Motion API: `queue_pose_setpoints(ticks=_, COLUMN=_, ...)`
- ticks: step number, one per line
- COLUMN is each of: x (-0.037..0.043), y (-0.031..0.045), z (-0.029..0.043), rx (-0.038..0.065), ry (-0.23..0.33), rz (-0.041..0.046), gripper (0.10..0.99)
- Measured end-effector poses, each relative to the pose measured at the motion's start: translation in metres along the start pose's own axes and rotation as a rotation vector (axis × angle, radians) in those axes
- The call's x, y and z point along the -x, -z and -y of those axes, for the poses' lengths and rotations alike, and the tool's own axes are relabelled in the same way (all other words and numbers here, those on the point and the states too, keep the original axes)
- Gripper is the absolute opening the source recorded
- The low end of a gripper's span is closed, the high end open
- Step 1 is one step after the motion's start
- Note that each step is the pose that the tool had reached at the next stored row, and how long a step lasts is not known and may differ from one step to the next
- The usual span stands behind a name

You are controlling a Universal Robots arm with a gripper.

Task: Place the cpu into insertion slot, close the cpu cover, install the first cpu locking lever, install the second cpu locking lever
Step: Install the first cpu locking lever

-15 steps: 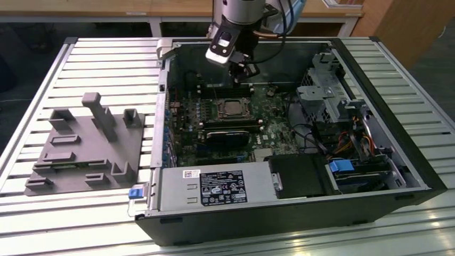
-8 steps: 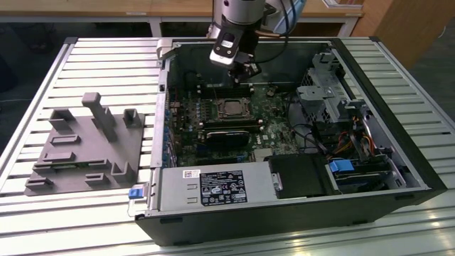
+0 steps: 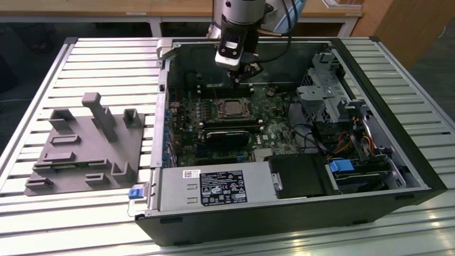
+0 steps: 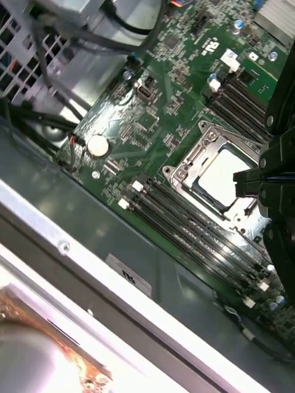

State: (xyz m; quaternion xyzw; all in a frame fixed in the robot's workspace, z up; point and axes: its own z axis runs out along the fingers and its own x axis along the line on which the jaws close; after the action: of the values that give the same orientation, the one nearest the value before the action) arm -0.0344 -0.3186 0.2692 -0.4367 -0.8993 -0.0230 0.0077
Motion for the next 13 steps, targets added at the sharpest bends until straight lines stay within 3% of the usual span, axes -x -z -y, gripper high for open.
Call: queue_pose_setpoints(ticks=13, x=0.0000, y=0.0000, z=0.0000, rx=-0.006, ry=0.186, rz=-0.0065, gripper=0.118)
